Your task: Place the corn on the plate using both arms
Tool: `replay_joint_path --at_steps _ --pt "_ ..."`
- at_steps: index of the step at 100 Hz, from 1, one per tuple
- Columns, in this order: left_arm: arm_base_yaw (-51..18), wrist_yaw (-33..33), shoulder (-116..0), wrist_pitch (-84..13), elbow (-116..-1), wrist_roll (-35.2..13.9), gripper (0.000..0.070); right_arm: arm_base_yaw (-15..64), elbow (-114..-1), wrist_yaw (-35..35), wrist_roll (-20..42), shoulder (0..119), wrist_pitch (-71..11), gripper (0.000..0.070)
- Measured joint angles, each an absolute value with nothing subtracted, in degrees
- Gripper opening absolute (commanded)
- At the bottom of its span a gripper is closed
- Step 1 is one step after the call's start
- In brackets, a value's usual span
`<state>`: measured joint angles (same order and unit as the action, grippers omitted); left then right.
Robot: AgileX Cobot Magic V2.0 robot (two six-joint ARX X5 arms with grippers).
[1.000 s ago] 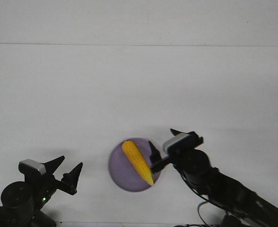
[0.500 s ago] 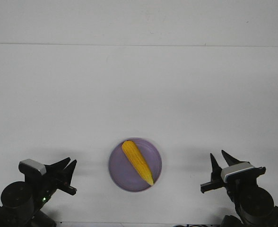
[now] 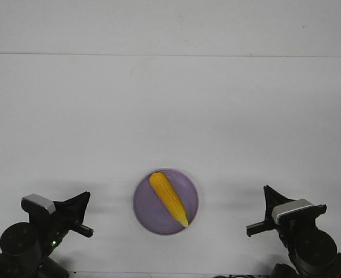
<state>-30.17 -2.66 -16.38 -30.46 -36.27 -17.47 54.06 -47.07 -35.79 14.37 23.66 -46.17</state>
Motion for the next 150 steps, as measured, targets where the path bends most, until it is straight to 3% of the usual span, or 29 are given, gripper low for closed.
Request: replay_joint_path --at_steps 25,35,59,70,87,150 --pt "-30.17 -2.83 -16.38 -30.39 -36.27 -17.34 0.0012 54.06 -47.07 -35.81 14.37 23.66 -46.19 0.0017" --pt "-28.93 -5.78 -16.14 -29.10 -36.21 -13.93 0.0012 54.06 -47.07 -35.81 14.37 23.66 -46.19 0.0017" --pt "-13.26 -6.37 -8.93 -11.73 -21.26 -0.60 0.0012 54.06 -47.07 -35.81 14.35 23.66 -46.19 0.0017" --pt "-6.15 -6.61 -5.41 -2.35 -10.90 2.31 0.0012 54.06 -47.07 -35.79 14.37 23.66 -46.19 0.0017" --pt "-3.16 -6.74 -0.89 4.75 -2.04 3.57 0.0012 54.06 -47.07 -35.81 14.37 23.66 -46.19 0.0016" --pt "-3.11 -6.72 -0.25 5.08 -1.98 3.75 0.0013 54.06 -47.07 -35.79 14.37 23.66 -46.19 0.0017"
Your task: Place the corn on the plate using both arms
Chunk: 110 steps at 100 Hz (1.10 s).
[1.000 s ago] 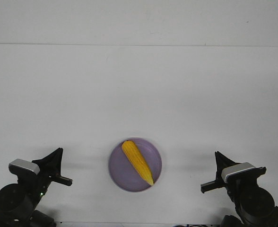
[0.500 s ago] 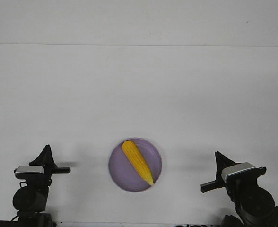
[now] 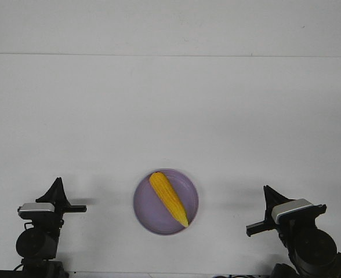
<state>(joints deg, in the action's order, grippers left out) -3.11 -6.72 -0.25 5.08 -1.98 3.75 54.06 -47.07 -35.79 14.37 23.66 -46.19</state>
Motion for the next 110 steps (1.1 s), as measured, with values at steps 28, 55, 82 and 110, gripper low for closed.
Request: replay_joint_path --at_steps 28,55,82,110 --pt "-3.11 -6.72 -0.25 5.10 -1.98 3.75 0.0012 54.06 -47.07 -35.81 14.37 23.66 -46.19 0.0016" --pt "-3.11 -6.72 -0.25 5.10 -1.98 3.75 0.0012 42.57 -44.58 -34.50 8.10 23.07 -42.26 0.0016" --pt "-3.11 -6.72 -0.25 5.10 -1.98 3.75 0.0012 7.62 -20.47 -9.13 0.03 10.94 -16.67 0.0016" --pt "-3.11 -6.72 -0.25 5.13 -1.98 3.75 0.0012 -2.68 -3.62 -1.06 -1.13 0.93 -9.87 0.0016"
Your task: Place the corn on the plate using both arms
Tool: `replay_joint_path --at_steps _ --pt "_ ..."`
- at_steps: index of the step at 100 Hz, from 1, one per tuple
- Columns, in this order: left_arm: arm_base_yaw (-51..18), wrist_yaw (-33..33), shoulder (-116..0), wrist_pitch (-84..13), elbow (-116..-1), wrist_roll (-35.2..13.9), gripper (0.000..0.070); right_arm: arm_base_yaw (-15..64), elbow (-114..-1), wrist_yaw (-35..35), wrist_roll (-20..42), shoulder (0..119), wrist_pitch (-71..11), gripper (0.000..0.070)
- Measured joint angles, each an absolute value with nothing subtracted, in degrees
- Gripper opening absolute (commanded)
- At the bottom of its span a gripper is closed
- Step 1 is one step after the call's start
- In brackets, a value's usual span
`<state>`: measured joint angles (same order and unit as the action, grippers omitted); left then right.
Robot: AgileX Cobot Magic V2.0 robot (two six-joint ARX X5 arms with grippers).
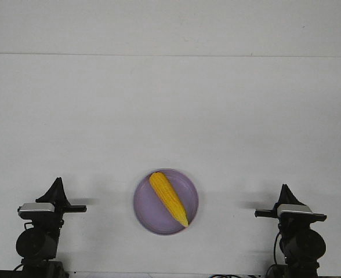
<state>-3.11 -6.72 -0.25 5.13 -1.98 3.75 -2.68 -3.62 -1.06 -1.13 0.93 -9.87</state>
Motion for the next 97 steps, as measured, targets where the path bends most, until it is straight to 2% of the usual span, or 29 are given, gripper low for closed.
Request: replay_joint_path --at_steps 10,97 --pt "-3.11 -6.72 -0.25 5.13 -1.98 3.75 0.0012 -2.68 -1.10 -0.97 -1.19 0.12 -7.55 0.0016" --pt "-3.11 -6.72 -0.25 5.13 -1.98 3.75 0.0012 -2.68 -0.91 -0.14 -1.19 0.10 -6.72 0.0016"
